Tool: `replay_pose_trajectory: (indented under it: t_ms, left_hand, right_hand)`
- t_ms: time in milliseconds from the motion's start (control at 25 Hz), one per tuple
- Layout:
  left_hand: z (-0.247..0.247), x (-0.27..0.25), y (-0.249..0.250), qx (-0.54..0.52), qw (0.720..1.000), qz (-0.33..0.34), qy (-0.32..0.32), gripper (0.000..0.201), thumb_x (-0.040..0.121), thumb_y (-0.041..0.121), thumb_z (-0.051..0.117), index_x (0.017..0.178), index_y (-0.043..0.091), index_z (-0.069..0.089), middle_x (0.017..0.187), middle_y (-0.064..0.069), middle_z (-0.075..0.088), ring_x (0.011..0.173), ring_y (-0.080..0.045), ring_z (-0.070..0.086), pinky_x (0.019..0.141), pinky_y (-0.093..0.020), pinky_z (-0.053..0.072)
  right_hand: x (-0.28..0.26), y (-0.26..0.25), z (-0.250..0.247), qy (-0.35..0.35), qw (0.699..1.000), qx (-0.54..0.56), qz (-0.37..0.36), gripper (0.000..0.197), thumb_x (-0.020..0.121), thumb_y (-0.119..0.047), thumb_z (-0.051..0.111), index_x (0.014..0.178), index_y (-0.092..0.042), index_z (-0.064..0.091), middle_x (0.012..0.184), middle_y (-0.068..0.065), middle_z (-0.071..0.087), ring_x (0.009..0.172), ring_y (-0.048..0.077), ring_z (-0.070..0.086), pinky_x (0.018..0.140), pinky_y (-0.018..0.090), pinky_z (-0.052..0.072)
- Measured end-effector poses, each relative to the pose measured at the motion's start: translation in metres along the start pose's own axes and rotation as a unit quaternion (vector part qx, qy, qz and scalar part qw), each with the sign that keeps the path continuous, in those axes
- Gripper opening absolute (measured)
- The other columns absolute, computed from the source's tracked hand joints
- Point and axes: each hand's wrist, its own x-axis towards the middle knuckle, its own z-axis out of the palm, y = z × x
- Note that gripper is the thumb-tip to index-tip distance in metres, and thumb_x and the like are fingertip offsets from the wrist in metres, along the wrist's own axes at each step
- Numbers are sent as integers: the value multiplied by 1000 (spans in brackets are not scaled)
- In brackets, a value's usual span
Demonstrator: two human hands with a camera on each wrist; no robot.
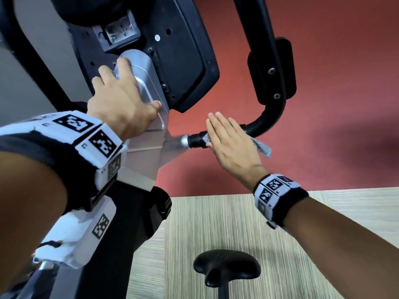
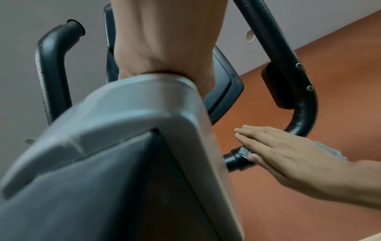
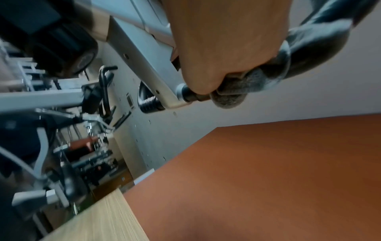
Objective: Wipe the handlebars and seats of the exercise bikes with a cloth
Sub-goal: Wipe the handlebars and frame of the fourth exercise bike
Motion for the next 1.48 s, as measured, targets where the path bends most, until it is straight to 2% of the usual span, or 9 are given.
replay_pose_trajectory:
  t_ms: [160, 280, 400, 480, 600, 720, 840, 1160, 1480]
  left_hand:
    - [1, -1, 2, 1, 1000, -1, 7, 82, 86, 48, 75, 145, 15, 28, 142, -20, 36, 134, -40, 36, 99, -58, 41]
    - [1, 0, 1, -2, 1000, 1, 8, 82, 86, 48, 75, 144, 15, 28, 141, -20, 36, 133, -39, 35, 99, -58, 40]
    - [2, 1, -1, -2, 1000, 1, 8, 82, 86, 48, 74, 144, 14, 28, 141, -21, 35, 134, -41, 35, 100, -60, 40]
    - [2, 0, 0, 4, 1000, 0, 11, 83, 86, 47, 75, 145, 13, 28, 141, -23, 35, 134, -42, 35, 100, -60, 40]
    - [2, 0, 2, 3, 1000, -4, 16, 85, 85, 47, 77, 146, 13, 27, 141, -23, 35, 135, -41, 35, 100, -61, 39]
    - [1, -1, 3, -5, 1000, -2, 13, 84, 85, 46, 77, 145, 13, 28, 141, -23, 35, 135, -42, 34, 101, -61, 39]
    - [2, 1, 1, -2, 1000, -2, 11, 83, 85, 47, 77, 144, 14, 28, 140, -22, 35, 134, -41, 35, 100, -60, 40]
    - [2, 1, 2, 3, 1000, -4, 3, 81, 87, 48, 75, 145, 16, 27, 141, -20, 35, 134, -39, 34, 98, -58, 41]
    - [0, 0, 3, 2, 1000, -6, 3, 81, 88, 47, 74, 146, 16, 27, 143, -19, 34, 135, -38, 35, 98, -56, 42]
  right_hand:
    - [46, -35, -6, -131, 990, 23, -54, 55, 109, -25, 24, 157, 3, 24, 163, 20, 29, 154, 35, 22, 126, 44, 10]
    - [22, -5, 0, -58, 992, -9, -109, 57, 110, -30, 22, 157, 1, 28, 164, 20, 29, 152, 33, 28, 126, 45, 20]
    - [7, -8, 0, -7, 1000, 14, -1, 56, 109, -32, 28, 151, 3, 41, 158, 23, 40, 148, 35, 37, 125, 44, 21]
    - [27, -33, -5, -49, 997, 16, 60, 56, 108, -28, 26, 152, 5, 36, 158, 23, 39, 151, 35, 31, 127, 45, 13]
    - [34, -42, -2, -102, 994, 26, -36, 56, 108, -20, 22, 159, 4, 17, 165, 23, 23, 155, 36, 16, 127, 46, 4]
    - [10, -6, 2, -38, 996, 34, -70, 56, 109, -28, 36, 158, -2, 30, 164, 21, 29, 152, 34, 29, 126, 45, 16]
    - [0, -7, 0, -20, 998, 56, 20, 57, 109, -34, 28, 155, -1, 37, 160, 19, 37, 150, 33, 34, 126, 44, 17]
    - [21, -26, -4, -87, 992, -10, -93, 59, 104, -18, 20, 161, -1, 13, 170, 14, 15, 157, 30, 13, 127, 44, 9]
    - [35, -40, -15, -136, 987, 27, -76, 61, 103, -18, 10, 161, -1, 11, 171, 13, 9, 158, 30, 5, 127, 44, 1]
